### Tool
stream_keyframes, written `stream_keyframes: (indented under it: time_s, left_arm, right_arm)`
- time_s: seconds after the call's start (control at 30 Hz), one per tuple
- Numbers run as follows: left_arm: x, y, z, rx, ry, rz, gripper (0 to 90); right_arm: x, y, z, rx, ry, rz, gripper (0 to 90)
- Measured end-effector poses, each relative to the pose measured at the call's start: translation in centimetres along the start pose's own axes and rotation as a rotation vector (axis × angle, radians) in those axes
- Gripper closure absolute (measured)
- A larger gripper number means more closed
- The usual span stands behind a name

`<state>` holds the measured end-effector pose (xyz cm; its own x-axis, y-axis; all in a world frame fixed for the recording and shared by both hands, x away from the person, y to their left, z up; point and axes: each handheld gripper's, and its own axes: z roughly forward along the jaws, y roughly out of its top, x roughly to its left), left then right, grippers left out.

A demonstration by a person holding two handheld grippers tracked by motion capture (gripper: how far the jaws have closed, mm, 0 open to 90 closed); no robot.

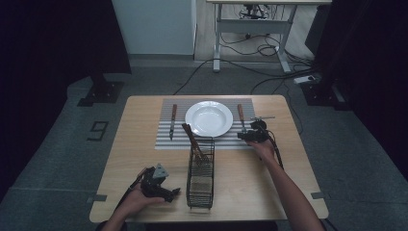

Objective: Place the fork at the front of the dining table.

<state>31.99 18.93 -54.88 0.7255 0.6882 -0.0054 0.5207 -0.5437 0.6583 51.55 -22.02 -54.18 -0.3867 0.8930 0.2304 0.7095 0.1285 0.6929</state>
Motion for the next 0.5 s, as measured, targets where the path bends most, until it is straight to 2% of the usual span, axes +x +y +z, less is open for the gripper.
stream_keyframes:
  time_s: [0.2,0.37,0.5]
  left_arm:
    - [0.0,0.0,0.0,0.000,-0.001,0.002,0.0]
    - [0.0,0.0,0.0,0.001,-0.002,0.003,0.0]
    - [-0.1,0.0,0.0,0.001,-0.002,0.003,0.0]
  right_arm:
    - [-0.2,0.4,-1.2,-0.039,0.005,0.024,35.8]
    - [-0.2,0.5,-3.0,-0.085,0.004,0.007,36.1]
    - [-0.4,0.4,-4.0,-0.105,0.008,0.012,36.0]
